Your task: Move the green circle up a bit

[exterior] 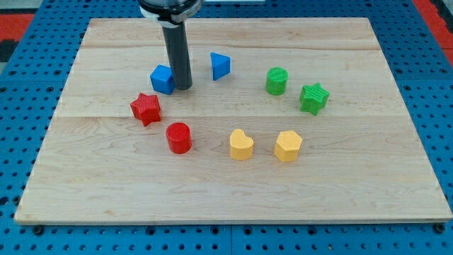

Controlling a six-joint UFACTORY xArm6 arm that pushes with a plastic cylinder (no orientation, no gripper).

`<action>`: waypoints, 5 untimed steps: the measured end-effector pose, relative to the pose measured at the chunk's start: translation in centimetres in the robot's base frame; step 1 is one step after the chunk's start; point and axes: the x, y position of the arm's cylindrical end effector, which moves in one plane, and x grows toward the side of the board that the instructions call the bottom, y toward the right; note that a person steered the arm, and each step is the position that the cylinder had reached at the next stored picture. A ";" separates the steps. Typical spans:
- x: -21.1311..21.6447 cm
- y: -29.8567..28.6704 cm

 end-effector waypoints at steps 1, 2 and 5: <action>0.9 3.8; 1.0 8.0; 0.2 14.4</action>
